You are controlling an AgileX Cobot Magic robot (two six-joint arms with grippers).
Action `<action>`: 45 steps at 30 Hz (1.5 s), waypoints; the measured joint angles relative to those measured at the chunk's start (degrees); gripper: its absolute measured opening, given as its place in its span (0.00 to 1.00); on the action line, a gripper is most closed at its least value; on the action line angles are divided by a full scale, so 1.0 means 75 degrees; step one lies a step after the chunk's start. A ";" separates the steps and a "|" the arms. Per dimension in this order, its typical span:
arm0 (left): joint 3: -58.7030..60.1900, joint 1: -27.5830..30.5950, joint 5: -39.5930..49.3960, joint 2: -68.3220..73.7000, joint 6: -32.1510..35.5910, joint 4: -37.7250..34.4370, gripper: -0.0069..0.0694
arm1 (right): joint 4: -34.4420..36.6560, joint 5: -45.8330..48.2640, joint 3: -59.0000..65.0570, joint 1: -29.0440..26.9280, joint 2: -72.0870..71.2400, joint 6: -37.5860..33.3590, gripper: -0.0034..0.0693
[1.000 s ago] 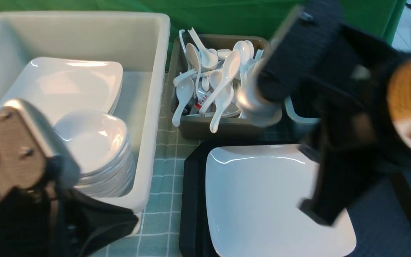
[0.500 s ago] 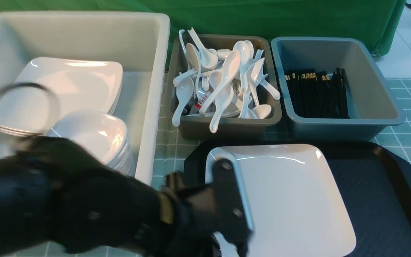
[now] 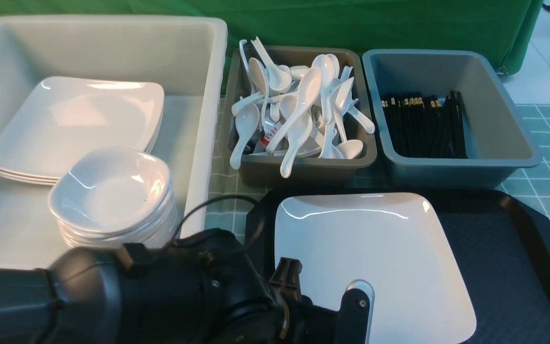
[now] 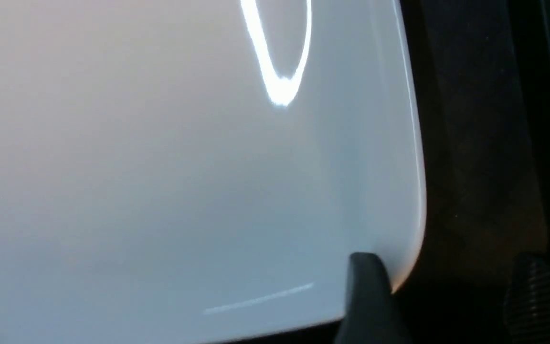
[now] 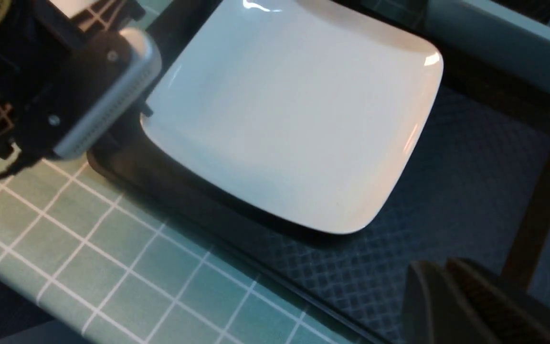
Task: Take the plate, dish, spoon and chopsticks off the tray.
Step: Use the left arm to grab a plate from the dinner plate, then use the left arm to put the plate into the large storage box on the left
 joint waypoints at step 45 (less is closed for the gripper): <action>-0.0052 -0.1144 -0.0312 -0.2087 -0.1569 0.0987 0.12 | 0.0357 0.0001 -0.0085 0.0000 -0.0006 0.0032 0.21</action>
